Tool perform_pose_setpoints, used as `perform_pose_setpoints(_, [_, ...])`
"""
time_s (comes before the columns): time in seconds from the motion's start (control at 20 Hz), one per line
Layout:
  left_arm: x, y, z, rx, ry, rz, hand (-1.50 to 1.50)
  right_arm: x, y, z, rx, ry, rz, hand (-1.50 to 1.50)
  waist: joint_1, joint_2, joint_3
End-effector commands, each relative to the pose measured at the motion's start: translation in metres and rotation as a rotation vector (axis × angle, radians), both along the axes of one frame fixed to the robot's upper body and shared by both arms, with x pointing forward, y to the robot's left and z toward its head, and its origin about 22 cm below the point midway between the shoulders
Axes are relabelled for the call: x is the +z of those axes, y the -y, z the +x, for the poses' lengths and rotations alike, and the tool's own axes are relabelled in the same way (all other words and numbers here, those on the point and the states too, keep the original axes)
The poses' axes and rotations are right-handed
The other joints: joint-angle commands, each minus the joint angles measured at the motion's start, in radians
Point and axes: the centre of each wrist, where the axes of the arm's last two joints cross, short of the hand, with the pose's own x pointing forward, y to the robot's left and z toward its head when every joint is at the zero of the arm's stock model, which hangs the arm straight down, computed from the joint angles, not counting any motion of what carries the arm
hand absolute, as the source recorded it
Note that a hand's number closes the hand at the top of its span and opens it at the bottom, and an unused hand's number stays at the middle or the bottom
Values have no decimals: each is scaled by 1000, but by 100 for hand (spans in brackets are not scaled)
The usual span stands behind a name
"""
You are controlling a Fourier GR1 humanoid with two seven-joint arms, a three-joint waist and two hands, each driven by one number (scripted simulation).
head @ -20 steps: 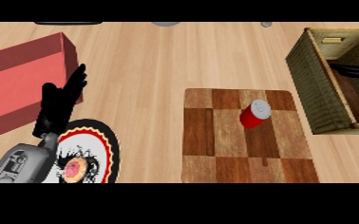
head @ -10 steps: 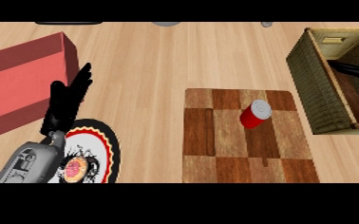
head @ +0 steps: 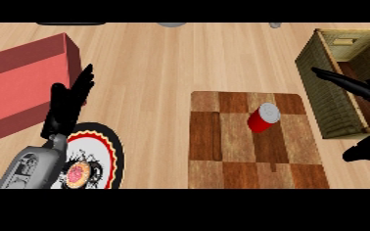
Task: Pick the can from the cutting board and place it in the basket
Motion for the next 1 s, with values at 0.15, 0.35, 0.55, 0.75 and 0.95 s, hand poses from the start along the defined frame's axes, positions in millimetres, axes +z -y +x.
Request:
perform_pose_setpoints(0.15, [-2, -9, 5, -5, -14, 5, 0, -30, -35, 14, 53, -46, 10, -150, 1, 0, 0])
perform_pose_setpoints(0.35, [3, 15, -7, -10, 1, -2, 0, -31, -39, 29, 38, -28, 4, -150, 6, 0, 0])
perform_pose_setpoints(0.55, [-8, -1, 0, 8, -12, 6, 0, -44, -49, 18, 49, -23, -11, -150, 0, 0, 0])
perform_pose_setpoints(0.75, [7, -22, 3, -7, -14, -5, 0, -71, -69, 14, 36, -19, 5, -150, 1, 0, 0])
perform_pose_setpoints(0.95, [-4, -4, -5, 4, -8, -5, 0, -73, -61, 14, 53, -27, 15, -150, 0, 0, 0])
